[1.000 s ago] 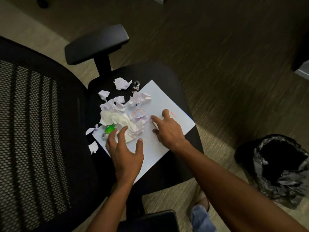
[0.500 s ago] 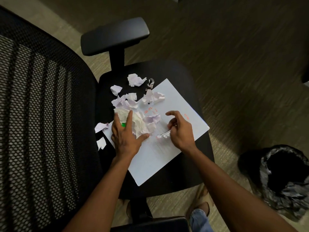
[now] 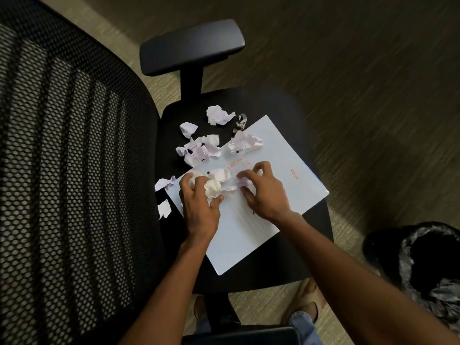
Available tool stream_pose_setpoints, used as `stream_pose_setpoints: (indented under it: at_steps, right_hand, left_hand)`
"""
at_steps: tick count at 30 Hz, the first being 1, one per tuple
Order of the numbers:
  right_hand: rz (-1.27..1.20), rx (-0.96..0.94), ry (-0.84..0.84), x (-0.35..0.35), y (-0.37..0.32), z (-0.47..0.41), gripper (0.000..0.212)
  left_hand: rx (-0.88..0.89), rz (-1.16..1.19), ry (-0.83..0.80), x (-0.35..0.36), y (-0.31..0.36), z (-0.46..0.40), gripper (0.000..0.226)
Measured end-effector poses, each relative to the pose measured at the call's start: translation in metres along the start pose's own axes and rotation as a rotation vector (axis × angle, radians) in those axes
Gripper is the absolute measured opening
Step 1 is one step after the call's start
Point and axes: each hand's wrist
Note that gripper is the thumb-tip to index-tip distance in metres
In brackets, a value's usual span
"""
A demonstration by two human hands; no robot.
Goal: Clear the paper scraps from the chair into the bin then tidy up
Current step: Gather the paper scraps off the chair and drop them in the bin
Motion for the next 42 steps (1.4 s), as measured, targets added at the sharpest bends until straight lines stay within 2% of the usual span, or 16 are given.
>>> stream_pose_setpoints:
  at_steps: [2, 9, 13, 16, 20, 24, 26, 30, 36, 39, 42]
  right_hand:
    - [0.003, 0.025, 0.017, 0.003, 0.0, 0.001, 0.021]
    - [-0.1, 0.05, 0.18, 0.009, -0.012, 0.0, 0.012]
    - [-0.21, 0.125, 0.266, 0.007, -0.025, -0.004, 0.014]
    - [-0.228, 0.035, 0.301, 0.008, -0.037, -0.005, 0.021]
    - [-0.022, -0.099, 0.199, 0.017, -0.05, -0.012, 0.032]
    - [0.194, -0.067, -0.069, 0.032, -0.051, -0.017, 0.054]
    - [0.24, -0.082, -0.091, 0.036, -0.049, -0.016, 0.048]
    - [0.125, -0.103, 0.011, 0.037, -0.052, -0.011, 0.026]
    - [0.03, -0.213, 0.021, 0.044, -0.07, 0.012, 0.017]
    - [-0.01, -0.33, -0.038, 0.052, -0.081, 0.026, 0.032]
    - [0.152, -0.384, -0.129, 0.062, -0.084, 0.033, 0.051]
  left_hand:
    - [-0.019, 0.043, 0.059, -0.004, 0.002, 0.002, 0.039]
    - [-0.22, 0.285, 0.208, -0.023, 0.016, 0.011, 0.027]
    - [-0.287, 0.447, 0.284, -0.037, 0.021, 0.029, 0.031]
    - [-0.352, 0.548, 0.322, -0.037, 0.019, 0.049, 0.026]
    - [-0.483, 0.665, 0.338, -0.032, 0.014, 0.074, 0.028]
    - [-0.637, 0.879, 0.335, -0.034, 0.011, 0.083, 0.033]
    - [-0.713, 0.985, 0.33, -0.035, 0.009, 0.085, 0.032]
    - [-0.822, 1.169, 0.372, -0.038, 0.007, 0.09, 0.033]
    - [-0.883, 1.064, 0.422, -0.036, 0.001, 0.095, 0.031]
    - [-0.877, 0.988, 0.432, -0.033, -0.002, 0.093, 0.028]
    - [-0.853, 0.942, 0.389, -0.032, -0.003, 0.096, 0.035]
Point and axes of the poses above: each hand's wrist, its own z-axis away from the middle knuckle, its own x-axis out of the palm, y = z × x, and after that the axes turned 3 degrees about -x, right-handed
